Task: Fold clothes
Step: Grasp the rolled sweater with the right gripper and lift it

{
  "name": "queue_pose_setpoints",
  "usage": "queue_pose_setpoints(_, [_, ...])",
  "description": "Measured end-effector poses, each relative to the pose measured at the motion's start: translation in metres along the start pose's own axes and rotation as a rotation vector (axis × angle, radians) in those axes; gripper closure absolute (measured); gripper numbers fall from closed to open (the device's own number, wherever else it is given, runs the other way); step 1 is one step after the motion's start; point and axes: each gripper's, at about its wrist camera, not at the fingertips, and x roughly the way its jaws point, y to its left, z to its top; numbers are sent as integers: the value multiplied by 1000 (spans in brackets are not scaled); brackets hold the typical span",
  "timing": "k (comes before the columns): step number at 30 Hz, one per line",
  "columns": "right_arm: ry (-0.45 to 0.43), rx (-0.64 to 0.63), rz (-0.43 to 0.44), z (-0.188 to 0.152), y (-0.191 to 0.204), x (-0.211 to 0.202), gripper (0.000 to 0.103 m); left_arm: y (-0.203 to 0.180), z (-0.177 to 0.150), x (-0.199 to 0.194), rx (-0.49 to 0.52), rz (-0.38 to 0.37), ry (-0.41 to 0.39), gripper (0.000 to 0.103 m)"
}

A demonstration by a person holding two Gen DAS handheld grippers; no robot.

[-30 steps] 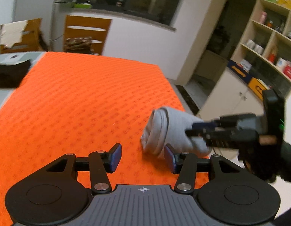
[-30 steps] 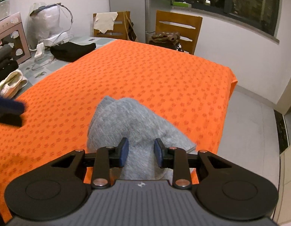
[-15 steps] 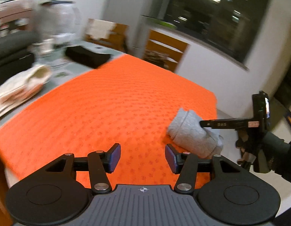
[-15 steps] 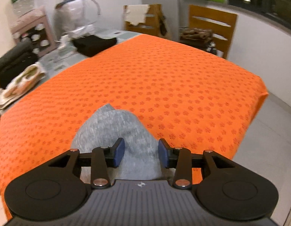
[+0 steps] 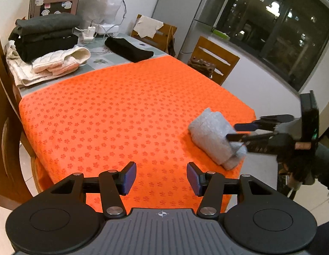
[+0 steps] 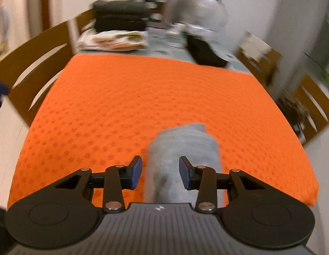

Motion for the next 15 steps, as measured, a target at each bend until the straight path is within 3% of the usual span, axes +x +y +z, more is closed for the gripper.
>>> queue_pose_setpoints(5, [16, -159, 41, 0, 6, 13, 60, -13, -4, 3, -25, 41, -17, 46])
queue_pose_setpoints(10, [40, -376, 79, -13, -4, 30, 61, -34, -5, 20, -143, 119, -51, 45])
queue_pose_setpoints(15, [15, -419, 249, -19, -48, 34, 60, -78, -21, 39, -345, 191, -99, 43])
